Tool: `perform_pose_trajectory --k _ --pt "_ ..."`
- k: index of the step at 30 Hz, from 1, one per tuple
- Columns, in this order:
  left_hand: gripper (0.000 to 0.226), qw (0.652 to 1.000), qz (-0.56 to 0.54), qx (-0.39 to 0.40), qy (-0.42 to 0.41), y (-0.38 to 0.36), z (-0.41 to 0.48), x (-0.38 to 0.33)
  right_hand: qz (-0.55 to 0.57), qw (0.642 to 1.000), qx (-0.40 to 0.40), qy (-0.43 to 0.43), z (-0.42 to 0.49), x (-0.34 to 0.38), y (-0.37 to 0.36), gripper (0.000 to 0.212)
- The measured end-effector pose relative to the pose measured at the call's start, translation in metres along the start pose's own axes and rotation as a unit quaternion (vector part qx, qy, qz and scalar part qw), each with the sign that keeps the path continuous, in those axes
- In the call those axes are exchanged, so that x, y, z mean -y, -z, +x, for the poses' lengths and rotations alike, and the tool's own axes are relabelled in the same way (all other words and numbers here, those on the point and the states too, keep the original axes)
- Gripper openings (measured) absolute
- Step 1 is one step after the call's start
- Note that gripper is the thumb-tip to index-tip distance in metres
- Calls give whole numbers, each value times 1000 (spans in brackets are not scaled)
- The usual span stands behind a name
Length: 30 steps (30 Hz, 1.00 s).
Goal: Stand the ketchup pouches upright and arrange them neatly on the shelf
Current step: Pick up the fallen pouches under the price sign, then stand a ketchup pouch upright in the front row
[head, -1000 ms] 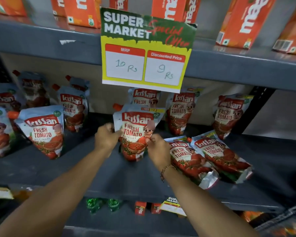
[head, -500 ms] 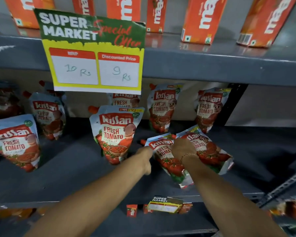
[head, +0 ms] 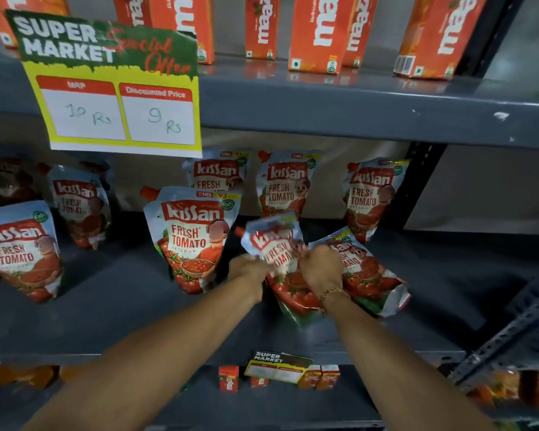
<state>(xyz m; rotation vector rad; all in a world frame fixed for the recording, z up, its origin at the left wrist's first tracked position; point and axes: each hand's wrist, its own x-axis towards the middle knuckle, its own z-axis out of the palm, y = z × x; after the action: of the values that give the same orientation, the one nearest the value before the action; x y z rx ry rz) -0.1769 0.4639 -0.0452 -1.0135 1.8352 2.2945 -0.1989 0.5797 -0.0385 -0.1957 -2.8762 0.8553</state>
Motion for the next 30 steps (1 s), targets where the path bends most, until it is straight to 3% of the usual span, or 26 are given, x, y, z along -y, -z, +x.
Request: perform_pose_trajectory --k 5,8,12,15,18,21,24,27,30 --pt "17 982 -10 -27 -184 0 -15 -33 173 975 -124 60 -3 0 5 17" --pt "16 974 49 -71 -210 4 -10 -24 168 980 -73 76 -8 -8 -3 17" --pt "26 977 3 -140 -159 0 0 -7 144 986 12 86 -2 -15 -2 20" --pt "30 979 -69 -180 -58 -14 -4 3 120 985 69 100 7 -19 9 23" --pt "18 990 -94 -104 23 -35 -12 10 70 987 89 118 14 -23 17 26" --pt "20 996 -36 -13 74 -79 -30 21 -44 990 22 132 26 -54 39 26" --pt "22 991 11 58 122 -89 -32 22 -108 991 27 78 30 -65 52 36" --pt "42 986 39 89 135 -93 -24 25 -166 985 37 22 38 -75 55 37" --pt "43 984 61 98 138 -108 -14 31 -186 974 107 -76 46 -84 58 48"
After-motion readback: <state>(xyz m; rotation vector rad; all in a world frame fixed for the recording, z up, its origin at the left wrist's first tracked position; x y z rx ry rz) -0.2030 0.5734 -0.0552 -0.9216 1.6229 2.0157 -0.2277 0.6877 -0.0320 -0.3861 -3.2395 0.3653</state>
